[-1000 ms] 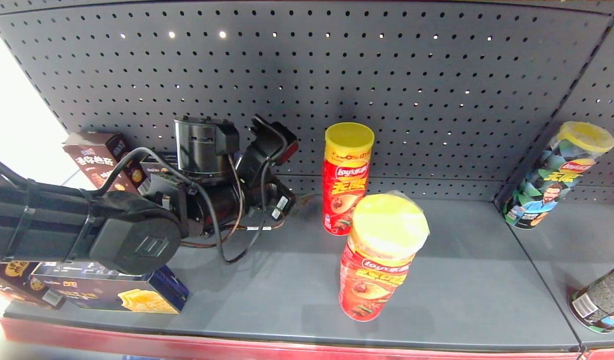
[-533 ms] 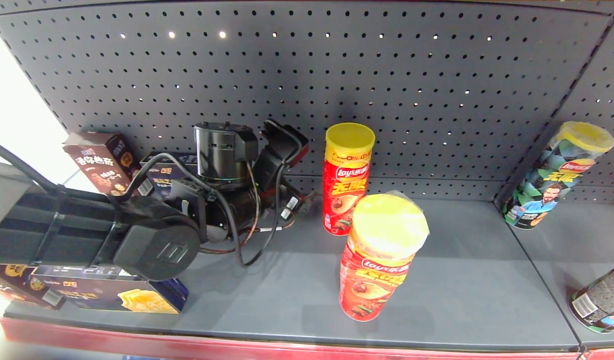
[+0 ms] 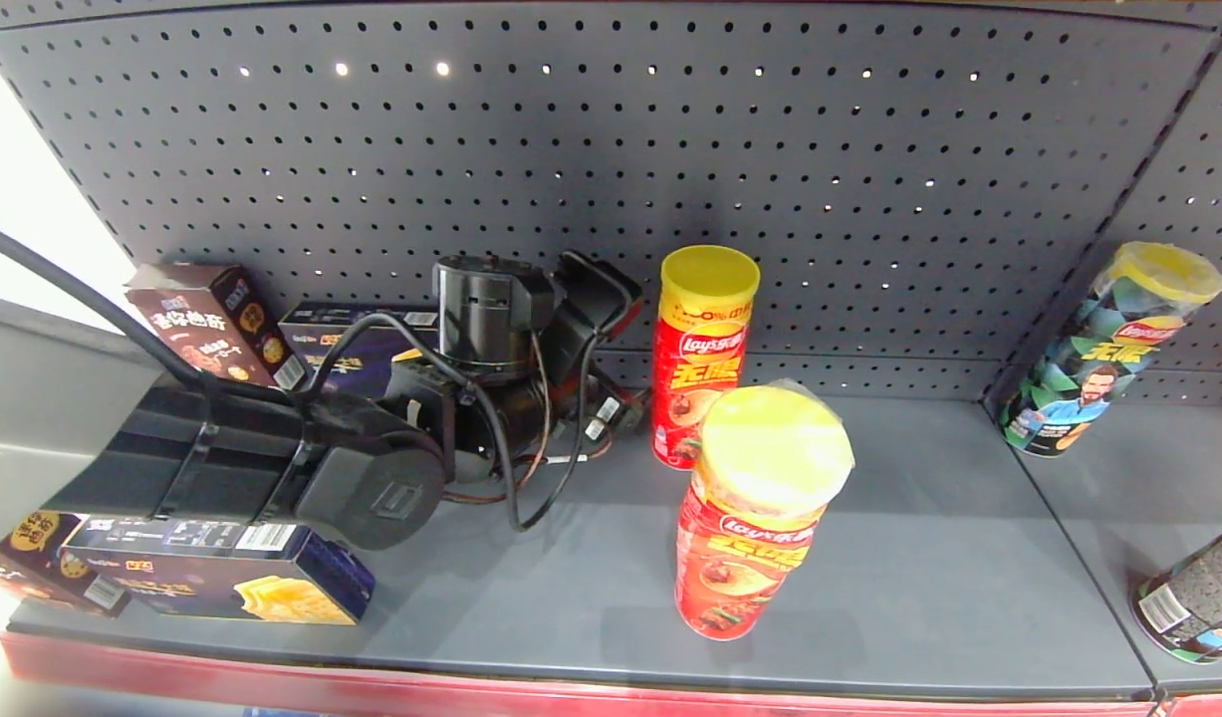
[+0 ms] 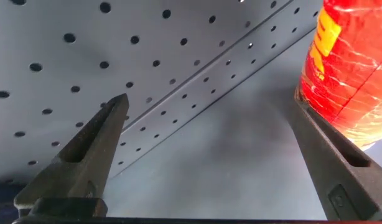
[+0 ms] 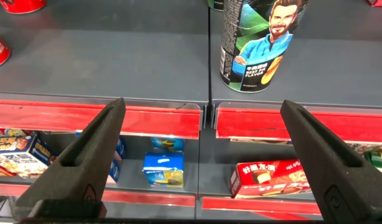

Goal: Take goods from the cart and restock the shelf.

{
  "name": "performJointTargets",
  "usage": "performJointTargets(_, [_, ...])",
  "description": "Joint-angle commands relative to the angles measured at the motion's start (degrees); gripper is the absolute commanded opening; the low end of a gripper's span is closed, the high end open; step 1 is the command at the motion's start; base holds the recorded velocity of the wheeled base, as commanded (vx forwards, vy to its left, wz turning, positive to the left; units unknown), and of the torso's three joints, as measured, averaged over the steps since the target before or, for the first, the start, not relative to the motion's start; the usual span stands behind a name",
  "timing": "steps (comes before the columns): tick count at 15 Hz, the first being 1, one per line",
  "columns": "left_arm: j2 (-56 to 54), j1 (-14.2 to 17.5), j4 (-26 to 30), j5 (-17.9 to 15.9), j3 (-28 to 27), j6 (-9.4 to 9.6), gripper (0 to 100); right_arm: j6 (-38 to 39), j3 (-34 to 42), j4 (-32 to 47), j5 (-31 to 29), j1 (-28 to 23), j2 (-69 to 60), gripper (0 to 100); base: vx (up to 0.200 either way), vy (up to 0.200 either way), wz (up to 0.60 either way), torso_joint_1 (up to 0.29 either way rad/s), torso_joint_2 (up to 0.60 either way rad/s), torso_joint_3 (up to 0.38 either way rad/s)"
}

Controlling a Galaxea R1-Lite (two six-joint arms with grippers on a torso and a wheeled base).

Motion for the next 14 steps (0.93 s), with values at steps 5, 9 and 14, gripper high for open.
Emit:
performJointTargets(5, [1.4, -0.4, 0.4, 0.0, -1.6, -0.05, 100, 0.0, 0.0, 0.0, -0.1, 0.0, 0.0, 100, 0.0, 0.0, 0.0, 0.0, 0.0, 0.0])
performJointTargets(9, [-1.9, -0.2, 0.4, 0.8, -1.4, -0.58, 100, 0.0, 0.0, 0.0, 0.0, 0.0, 0.0, 100, 0.0, 0.0, 0.0, 0.0, 0.0, 0.0])
performJointTargets(14, [-13.1, 1.8, 0.4, 0.9, 7.2, -0.93, 100, 0.0, 0.0, 0.0, 0.0, 0.0, 0.0, 100, 0.0, 0.0, 0.0, 0.0, 0.0, 0.0])
